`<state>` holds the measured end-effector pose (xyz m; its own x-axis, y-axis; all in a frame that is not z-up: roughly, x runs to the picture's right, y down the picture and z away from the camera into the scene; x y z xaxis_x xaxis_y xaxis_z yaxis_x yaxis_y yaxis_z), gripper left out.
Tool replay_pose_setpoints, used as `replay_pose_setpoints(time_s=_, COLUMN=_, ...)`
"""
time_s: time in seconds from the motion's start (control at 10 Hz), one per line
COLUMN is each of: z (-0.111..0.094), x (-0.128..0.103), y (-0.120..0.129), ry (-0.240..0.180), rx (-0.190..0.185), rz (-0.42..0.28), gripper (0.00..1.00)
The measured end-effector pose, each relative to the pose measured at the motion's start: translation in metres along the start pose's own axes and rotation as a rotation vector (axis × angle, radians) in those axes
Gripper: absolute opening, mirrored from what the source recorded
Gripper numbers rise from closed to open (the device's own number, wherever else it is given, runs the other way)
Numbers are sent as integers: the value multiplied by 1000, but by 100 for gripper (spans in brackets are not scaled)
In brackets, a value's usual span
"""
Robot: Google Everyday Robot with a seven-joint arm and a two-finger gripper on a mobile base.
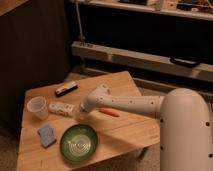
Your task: Stand the bottle upright
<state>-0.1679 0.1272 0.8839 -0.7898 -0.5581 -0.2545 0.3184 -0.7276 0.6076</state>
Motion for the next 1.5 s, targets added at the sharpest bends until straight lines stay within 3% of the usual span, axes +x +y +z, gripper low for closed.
replay_pose_setpoints(time_s=0.4, z=-14, x=7, y=4, ry=-48, rx=6, rz=-34, gripper=10)
replay_pose_setpoints(time_s=0.7, z=-56, x=45, y=25, ry=-102, rx=12, rz=-93, gripper=10)
replay_pose_setpoints(time_s=0.9, z=-94, x=79, y=45, ry=-172, rx=26, rz=-156, gripper=10)
replay_pose_setpoints(time_s=1.1, z=-116, x=102, y=57, ry=-231, rx=45, rz=-210, gripper=10)
replay_pose_setpoints(time_s=1.4, z=-140, x=106, y=65, ry=-316, rx=88, rz=-254, gripper=10)
replay_pose_setpoints(time_s=1.5, z=-148, x=107, y=64, ry=-367, rx=122, rz=-282, gripper=10)
